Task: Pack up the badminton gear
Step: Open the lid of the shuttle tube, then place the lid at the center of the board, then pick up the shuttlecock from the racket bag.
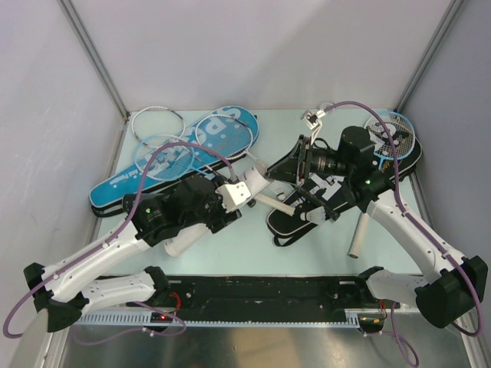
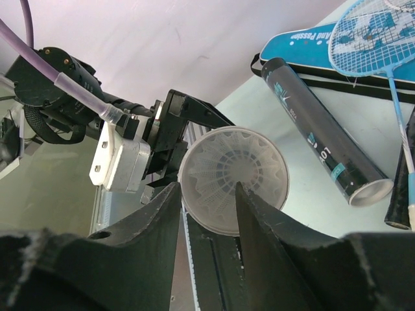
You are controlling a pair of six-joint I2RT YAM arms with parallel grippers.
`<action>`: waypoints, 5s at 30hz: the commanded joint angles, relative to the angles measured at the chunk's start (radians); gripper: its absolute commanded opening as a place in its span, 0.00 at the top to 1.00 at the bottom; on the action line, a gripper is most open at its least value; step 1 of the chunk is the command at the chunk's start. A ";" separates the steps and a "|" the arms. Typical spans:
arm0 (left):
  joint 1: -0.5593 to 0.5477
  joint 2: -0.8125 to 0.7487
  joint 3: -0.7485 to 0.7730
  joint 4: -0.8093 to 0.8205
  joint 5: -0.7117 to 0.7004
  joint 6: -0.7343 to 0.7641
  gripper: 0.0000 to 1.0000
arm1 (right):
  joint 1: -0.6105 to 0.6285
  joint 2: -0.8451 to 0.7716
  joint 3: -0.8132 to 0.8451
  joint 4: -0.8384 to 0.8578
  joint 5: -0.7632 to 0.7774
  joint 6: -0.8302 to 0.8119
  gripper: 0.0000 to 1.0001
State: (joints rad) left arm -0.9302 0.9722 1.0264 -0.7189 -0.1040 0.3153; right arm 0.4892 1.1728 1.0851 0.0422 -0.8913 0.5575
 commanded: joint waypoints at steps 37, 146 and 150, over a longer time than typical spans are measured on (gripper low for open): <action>-0.008 -0.024 0.001 0.063 -0.035 0.031 0.52 | 0.042 -0.050 0.042 0.065 0.097 0.049 0.48; -0.009 -0.104 -0.073 0.127 -0.181 -0.094 0.76 | -0.276 -0.011 -0.473 -0.306 0.586 -0.051 0.61; -0.011 -0.100 -0.075 0.127 -0.180 -0.091 0.76 | -0.272 -0.056 -0.473 -0.287 0.592 -0.046 0.93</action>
State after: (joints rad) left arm -0.9401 0.8879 0.9478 -0.6521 -0.2829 0.2352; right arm 0.2111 1.1816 0.6086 -0.3111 -0.2966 0.4931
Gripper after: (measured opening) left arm 0.699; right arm 0.178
